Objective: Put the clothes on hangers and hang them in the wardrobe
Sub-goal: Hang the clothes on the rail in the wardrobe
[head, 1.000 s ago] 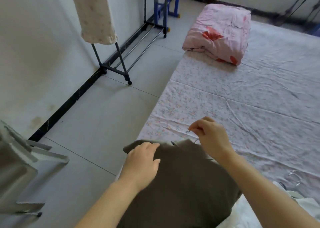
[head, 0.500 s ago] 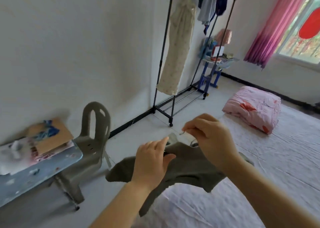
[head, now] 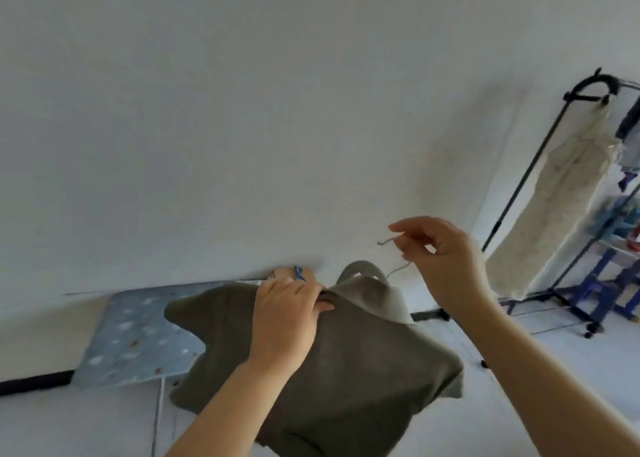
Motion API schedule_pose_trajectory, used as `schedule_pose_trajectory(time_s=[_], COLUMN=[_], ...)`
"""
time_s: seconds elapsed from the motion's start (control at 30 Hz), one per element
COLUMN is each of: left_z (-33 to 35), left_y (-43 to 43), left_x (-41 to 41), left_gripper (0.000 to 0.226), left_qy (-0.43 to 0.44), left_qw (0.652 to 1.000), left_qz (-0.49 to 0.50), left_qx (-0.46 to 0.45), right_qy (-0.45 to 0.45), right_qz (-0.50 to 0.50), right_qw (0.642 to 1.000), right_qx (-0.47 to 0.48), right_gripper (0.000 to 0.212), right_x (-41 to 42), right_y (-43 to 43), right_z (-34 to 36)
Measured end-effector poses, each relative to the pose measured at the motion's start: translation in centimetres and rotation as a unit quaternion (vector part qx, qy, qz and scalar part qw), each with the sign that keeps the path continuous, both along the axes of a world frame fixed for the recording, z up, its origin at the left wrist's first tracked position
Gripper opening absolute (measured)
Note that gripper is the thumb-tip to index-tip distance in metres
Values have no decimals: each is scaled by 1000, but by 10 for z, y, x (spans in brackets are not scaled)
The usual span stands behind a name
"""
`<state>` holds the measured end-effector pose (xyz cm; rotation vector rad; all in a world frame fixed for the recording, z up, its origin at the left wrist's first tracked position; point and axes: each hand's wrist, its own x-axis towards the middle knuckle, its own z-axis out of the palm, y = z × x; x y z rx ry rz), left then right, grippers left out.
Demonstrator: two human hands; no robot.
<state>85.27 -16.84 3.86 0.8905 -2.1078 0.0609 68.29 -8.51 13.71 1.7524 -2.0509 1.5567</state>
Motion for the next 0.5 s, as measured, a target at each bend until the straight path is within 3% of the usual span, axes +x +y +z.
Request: schedule_pose_trajectory(time_s=[0.07,0.2,0.33,0.5], left_z=[7,16,31,48], left_y=[-16,-43,-52,-39], left_x=[39,118,189,262], left_gripper=[22,10,12,18], left_qy=[-7,37,71,152], left_qw=[998,986,953,903], left_qz=[57,158,290,401], left_qx=[11,44,51,39], right_qy=[0,21,134,265], right_qz=[46,142,276,356], right_qw=[999,987,946,896], right_qx=[16,69,105,26], right_gripper=[27,46,65,79], right_x=[19,64,125,200], right_y=[-29,-86,-130,-177], right_z=[-3,-27,-56,-56])
